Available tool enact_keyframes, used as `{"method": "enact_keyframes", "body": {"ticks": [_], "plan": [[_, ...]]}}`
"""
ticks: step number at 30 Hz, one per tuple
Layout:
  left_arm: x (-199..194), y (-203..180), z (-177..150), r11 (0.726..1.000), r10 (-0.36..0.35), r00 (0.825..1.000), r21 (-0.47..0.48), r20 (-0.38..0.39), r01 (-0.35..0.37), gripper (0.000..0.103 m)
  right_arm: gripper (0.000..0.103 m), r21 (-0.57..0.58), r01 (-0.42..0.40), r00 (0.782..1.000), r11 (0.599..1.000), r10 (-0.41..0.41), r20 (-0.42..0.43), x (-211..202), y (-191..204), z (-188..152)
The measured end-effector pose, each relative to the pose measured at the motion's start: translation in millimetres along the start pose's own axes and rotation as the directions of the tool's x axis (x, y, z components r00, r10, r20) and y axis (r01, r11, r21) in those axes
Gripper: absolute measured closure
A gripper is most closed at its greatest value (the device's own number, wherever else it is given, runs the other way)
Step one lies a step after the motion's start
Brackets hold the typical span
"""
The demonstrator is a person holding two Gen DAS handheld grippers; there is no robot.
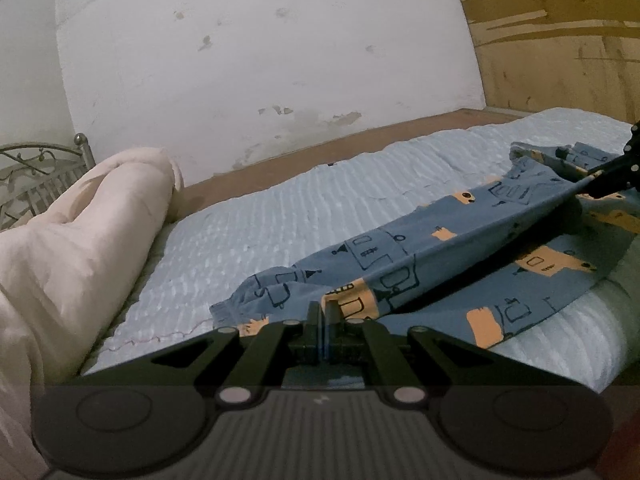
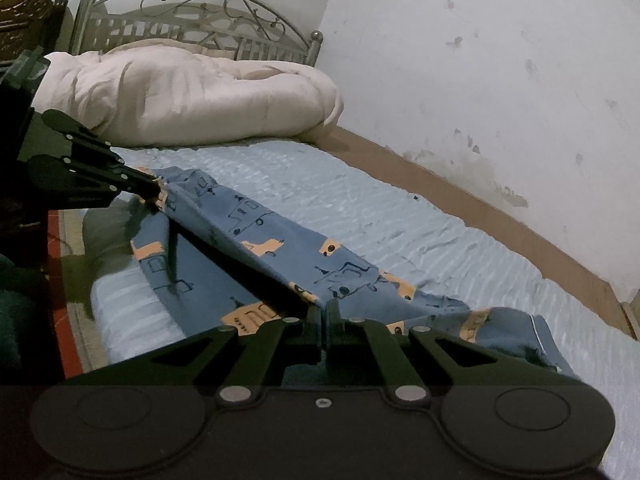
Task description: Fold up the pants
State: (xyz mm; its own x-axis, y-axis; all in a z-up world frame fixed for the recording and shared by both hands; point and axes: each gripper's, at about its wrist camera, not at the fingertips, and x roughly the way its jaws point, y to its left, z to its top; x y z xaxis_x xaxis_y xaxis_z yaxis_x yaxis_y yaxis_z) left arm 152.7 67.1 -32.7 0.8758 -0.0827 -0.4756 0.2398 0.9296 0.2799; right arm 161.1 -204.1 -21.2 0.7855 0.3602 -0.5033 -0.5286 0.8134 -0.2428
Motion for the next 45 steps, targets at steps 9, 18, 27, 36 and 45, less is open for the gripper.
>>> {"method": "enact_keyframes", "body": {"ticks": [9,18,27,36,45], "plan": [[-8.4,-3.3,-14.3,0.999,-0.019,1.0,0.036,-0.022,0.019,0.103,0.103,-0.022,-0.026,0.999,0.999,0.026,-0.021,-17.1,15.5,-11.3],[-6.4,-1.2,-18.1,0.999,-0.033,0.998,-0.006,-0.052,0.033,0.103,0.103,-0.027,-0.061,0.995,0.998,0.058,-0.082,-10.7,22.2,-28.2],[-22.0,22.0,-24.6,0.948,-0.088,0.994,-0.31,-0.06,0.065,0.048,0.087,0.016,-0.04,0.997,0.999,0.041,-0.067,-3.4,19.6,-30.6],[22.1,90.9,-27.7,0.72,-0.105,0.986,-0.694,-0.131,-0.016,0.04,0.031,0.1,-0.04,0.999,0.994,0.04,0.003,-13.9,13.5,-30.5],[51.4,117.3,-42.5,0.536,-0.203,0.965,-0.844,-0.167,-0.033,0.068,0.021,0.162,-0.031,0.999,0.986,0.024,0.042,-27.8,5.7,-31.9]]}}
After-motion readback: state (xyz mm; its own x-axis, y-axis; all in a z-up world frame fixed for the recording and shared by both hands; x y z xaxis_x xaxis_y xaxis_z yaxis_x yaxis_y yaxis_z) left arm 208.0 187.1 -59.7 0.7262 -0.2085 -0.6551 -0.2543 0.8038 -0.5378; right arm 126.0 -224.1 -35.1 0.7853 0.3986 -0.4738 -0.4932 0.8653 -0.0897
